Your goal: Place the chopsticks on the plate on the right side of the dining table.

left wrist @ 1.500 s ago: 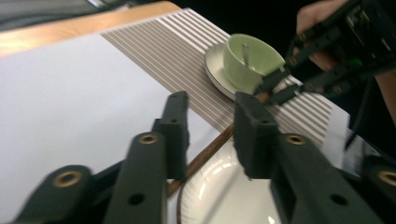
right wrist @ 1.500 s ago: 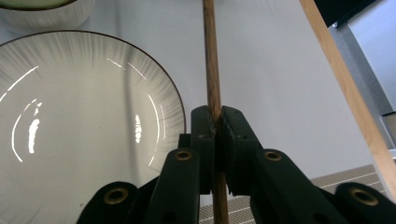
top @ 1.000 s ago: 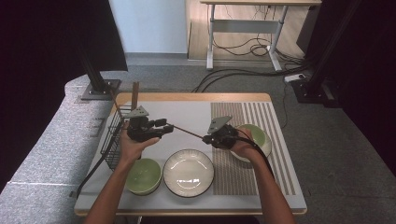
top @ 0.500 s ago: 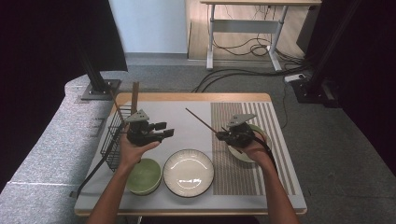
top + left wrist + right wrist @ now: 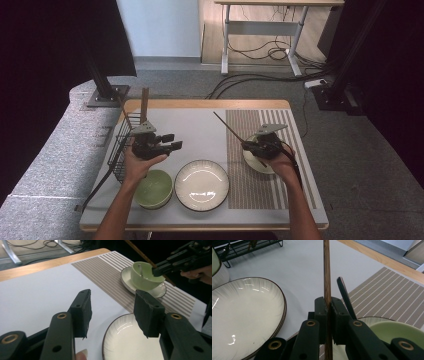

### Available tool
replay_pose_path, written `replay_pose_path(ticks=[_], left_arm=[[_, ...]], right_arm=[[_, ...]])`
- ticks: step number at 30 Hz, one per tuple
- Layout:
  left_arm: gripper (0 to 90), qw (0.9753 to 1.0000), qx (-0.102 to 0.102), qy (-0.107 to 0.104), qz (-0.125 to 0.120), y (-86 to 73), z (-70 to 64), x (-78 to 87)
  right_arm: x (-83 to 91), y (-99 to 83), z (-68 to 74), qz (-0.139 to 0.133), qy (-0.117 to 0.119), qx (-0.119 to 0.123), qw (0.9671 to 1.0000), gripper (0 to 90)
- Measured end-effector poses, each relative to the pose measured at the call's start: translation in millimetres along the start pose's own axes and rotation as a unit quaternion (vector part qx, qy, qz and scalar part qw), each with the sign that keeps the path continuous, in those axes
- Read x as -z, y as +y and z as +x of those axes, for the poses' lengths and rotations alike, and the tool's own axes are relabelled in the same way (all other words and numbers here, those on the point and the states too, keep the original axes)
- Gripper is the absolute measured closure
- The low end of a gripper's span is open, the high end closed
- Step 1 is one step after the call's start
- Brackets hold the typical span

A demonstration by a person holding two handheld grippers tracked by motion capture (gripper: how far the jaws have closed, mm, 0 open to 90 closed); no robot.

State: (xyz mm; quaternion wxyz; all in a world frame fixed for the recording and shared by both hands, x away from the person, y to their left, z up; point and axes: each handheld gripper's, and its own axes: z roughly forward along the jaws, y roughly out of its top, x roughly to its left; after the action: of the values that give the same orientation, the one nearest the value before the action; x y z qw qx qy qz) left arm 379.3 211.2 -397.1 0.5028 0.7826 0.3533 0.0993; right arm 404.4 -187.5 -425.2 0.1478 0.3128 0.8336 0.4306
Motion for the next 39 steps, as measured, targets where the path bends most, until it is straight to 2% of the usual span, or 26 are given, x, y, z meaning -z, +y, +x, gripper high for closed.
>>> replay_pose_path(ticks=[11, 28, 39], left_arm=[[48.7, 0.9999, -0.01, 0.003, 0.005, -3.9, -3.4, 6.1], [48.7, 1.0, -0.003, -0.003, 0.003, -15.5, 0.0, 15.2], [49.2, 1.0, -0.003, 0.003, 0.004, -22.8, 0.6, 13.8]], right_arm=[[10.6, -12.0, -7.7, -0.011, -0.013, -0.024, 0.9996, 84.9], [18.8, -32.1, -13.5, -0.015, -0.032, -0.046, 0.9983, 84.9], [22.3, -40.4, -17.6, -0.018, -0.045, -0.061, 0.9969, 85.0]])
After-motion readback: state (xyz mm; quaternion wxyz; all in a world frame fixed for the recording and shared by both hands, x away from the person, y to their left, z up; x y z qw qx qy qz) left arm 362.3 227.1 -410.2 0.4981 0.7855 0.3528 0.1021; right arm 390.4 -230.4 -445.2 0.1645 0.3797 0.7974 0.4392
